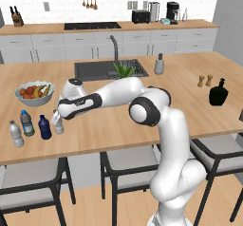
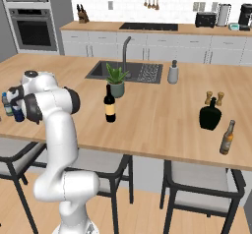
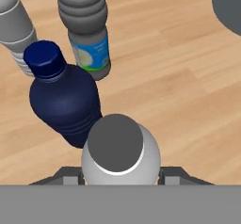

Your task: Move the plastic bottles in the middle to the plastics group, and the glass bottles in the middle to the glass group.

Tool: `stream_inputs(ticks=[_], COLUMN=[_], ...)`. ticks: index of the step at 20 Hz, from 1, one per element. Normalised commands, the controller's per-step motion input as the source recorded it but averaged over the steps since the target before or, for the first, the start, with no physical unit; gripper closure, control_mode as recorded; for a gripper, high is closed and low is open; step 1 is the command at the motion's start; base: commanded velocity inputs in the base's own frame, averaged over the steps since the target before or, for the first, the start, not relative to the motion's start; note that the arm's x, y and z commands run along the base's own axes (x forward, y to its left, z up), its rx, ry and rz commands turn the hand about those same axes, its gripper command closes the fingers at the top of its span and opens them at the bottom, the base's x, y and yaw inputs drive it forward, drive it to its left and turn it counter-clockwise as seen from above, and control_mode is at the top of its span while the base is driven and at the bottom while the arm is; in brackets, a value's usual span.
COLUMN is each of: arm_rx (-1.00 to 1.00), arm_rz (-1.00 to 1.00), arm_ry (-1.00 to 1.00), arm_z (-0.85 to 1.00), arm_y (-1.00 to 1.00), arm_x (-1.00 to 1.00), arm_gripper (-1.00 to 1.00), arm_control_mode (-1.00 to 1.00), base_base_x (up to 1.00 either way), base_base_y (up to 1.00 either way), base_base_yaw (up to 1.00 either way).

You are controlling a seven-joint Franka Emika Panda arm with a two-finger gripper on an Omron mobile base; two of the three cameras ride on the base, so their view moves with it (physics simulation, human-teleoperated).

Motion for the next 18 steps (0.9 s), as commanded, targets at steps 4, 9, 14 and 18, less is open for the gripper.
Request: stream_inputs(ticks=[4, 9, 14, 18], arm_rx=[0.0, 0.0, 0.0, 0.0], arm_rz=[0.0, 0.0, 0.0, 0.0], arm_ry=[0.0, 0.02, 0.0, 0.0], arm_z=[-0.02, -0.21, -0.15, 0.0], arm_y=[0.0, 0.0, 0.0, 0.0], arm_x=[0.0, 0.02, 0.01, 0.0], arm_gripper=[1.0, 1.0, 1.0, -1.0], arm_control_mode=[-1.0, -1.0, -1.0, -1.0], base_base_x=[0.0, 0.0, 0.0, 0.0], base_base_y=[0.0, 0.0, 0.0, 0.0], base_base_yaw=[0.0, 0.0, 0.0, 0.0])
